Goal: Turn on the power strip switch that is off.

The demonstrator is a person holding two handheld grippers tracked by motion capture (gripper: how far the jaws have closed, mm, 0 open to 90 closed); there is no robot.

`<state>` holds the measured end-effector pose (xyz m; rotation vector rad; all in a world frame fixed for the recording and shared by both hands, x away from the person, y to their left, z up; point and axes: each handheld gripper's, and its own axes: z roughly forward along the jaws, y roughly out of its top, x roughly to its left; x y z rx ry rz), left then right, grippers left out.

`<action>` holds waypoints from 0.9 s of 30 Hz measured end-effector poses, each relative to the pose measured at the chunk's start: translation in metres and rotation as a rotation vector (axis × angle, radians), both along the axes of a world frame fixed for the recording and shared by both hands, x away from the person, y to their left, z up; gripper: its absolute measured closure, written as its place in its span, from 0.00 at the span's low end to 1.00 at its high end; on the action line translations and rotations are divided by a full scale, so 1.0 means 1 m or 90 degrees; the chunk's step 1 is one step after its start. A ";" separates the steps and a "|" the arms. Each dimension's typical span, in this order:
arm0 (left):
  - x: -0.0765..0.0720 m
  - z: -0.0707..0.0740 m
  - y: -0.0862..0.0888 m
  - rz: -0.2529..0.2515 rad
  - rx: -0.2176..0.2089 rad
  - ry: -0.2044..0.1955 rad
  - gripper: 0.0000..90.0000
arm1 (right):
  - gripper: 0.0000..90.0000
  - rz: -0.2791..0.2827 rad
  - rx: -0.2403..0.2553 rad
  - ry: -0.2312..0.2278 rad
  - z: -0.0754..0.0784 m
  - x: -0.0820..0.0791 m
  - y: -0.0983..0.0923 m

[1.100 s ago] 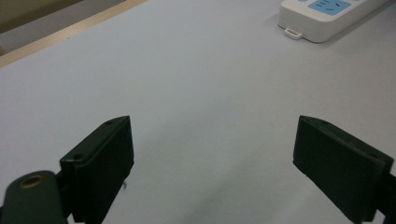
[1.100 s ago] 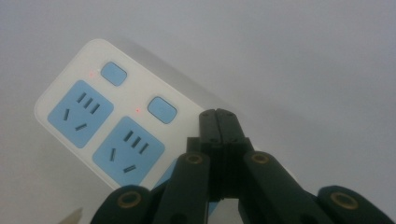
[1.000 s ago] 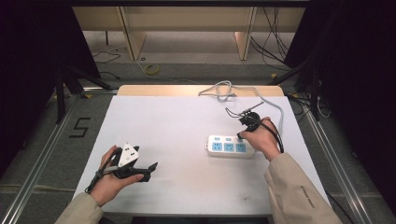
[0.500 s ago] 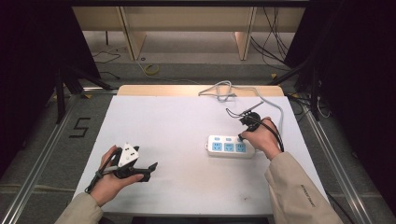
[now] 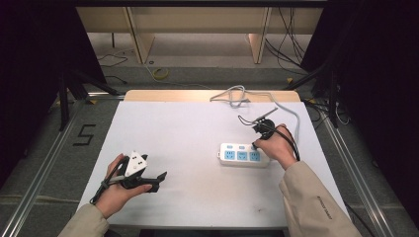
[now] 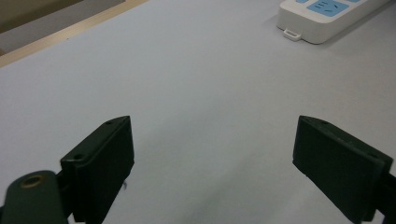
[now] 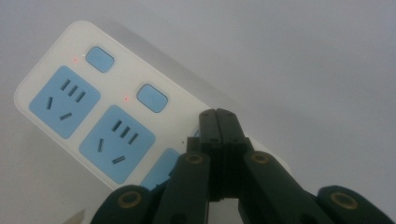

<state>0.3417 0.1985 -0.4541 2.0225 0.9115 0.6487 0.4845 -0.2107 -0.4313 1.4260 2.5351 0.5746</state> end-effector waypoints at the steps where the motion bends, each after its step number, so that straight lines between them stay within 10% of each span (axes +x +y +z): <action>1: 0.000 0.000 0.000 0.001 -0.002 -0.001 0.14 | 1.00 0.000 -0.002 -0.001 0.000 0.000 0.001; 27: 0.000 0.000 -0.001 0.000 -0.006 0.001 0.14 | 1.00 0.012 -0.022 0.007 0.000 0.002 0.004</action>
